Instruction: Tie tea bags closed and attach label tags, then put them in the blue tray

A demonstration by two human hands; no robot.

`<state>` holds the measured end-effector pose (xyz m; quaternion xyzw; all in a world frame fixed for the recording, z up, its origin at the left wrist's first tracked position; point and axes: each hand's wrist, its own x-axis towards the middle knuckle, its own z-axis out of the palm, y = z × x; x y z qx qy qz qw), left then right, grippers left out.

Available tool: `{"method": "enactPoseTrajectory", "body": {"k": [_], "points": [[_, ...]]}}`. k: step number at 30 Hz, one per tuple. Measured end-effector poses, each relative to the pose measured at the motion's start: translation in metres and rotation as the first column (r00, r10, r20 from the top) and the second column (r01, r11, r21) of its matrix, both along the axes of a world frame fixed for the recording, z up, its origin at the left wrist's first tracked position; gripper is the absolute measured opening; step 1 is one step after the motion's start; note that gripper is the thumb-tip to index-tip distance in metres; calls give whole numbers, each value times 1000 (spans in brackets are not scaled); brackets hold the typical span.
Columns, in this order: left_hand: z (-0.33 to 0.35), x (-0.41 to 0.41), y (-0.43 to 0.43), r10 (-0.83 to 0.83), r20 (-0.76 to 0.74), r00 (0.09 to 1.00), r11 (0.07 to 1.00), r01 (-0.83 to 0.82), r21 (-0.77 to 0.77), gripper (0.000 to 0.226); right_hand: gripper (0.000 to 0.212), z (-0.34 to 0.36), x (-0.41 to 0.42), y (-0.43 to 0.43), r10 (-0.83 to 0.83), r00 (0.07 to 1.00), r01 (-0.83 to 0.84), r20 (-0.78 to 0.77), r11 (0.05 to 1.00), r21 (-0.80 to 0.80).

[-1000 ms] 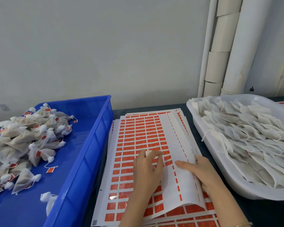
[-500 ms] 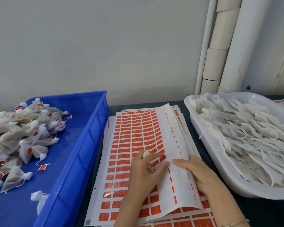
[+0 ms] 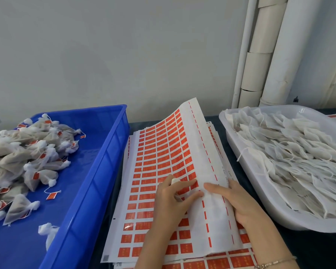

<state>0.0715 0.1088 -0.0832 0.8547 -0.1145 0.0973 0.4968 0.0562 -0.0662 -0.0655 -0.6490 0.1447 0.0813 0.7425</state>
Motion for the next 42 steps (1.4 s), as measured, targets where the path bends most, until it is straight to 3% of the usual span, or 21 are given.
{"method": "enactPoseTrajectory", "body": {"k": [17, 33, 38, 42], "points": [[-6, 1, -1, -35, 112, 993, 998, 40, -43, 37, 46, 2, 1, 3, 35, 998, -36, 44, 999, 5], [-2, -2, -2, 4, 235, 972, 997, -23, 75, 34, 40, -1, 4, 3, 6, 1000, -6, 0, 1000, -20], [-4, -2, -2, 147, 176, 973, 989, -148, -8, 25, 41, -1, 5, 6, -53, 998, 56, 39, 994, -94], [1, -1, -3, 218, 131, 967, 975, -210, -73, 20, 45, 0, 5, 7, -129, 986, 153, 107, 951, -268]]}}
